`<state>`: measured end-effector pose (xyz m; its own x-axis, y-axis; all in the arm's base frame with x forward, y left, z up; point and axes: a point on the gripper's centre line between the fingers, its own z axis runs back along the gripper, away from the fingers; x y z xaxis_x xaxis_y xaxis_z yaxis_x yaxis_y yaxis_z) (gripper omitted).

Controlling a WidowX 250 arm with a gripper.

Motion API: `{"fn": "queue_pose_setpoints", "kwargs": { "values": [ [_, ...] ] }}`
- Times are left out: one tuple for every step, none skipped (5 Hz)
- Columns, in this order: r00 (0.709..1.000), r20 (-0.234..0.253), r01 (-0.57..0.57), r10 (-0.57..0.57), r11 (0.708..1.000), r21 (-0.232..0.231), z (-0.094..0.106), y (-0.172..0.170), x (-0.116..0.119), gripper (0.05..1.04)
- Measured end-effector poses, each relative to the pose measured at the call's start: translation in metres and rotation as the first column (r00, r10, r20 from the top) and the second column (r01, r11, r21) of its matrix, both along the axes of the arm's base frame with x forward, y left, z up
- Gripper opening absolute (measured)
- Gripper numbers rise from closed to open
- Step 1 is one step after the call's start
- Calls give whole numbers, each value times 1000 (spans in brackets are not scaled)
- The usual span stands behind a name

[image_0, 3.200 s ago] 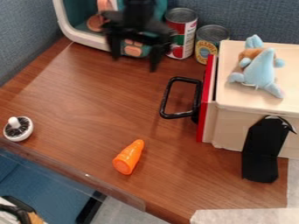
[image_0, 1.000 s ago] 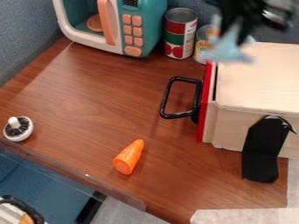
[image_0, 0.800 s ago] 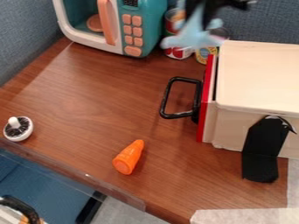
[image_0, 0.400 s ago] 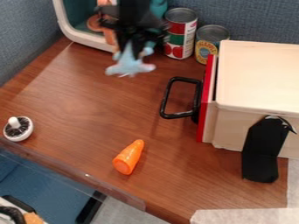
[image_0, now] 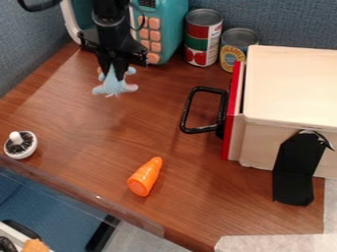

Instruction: Take the blue object and place it on the table surface.

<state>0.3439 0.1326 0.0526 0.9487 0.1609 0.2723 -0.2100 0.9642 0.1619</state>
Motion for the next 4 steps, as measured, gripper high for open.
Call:
{"fn": "queue_pose_setpoints", "kwargs": {
  "values": [
    [998,-65,-2,0,1000,-31,-18,1,7,209],
    [993,-121,1,-7,999,-52,-14,3,14,459],
    [987,-158,31,-40,998,-62,-2,3,15,772],
    [990,-130,40,-49,996,-74,31,5,13,995]
  ]
}}
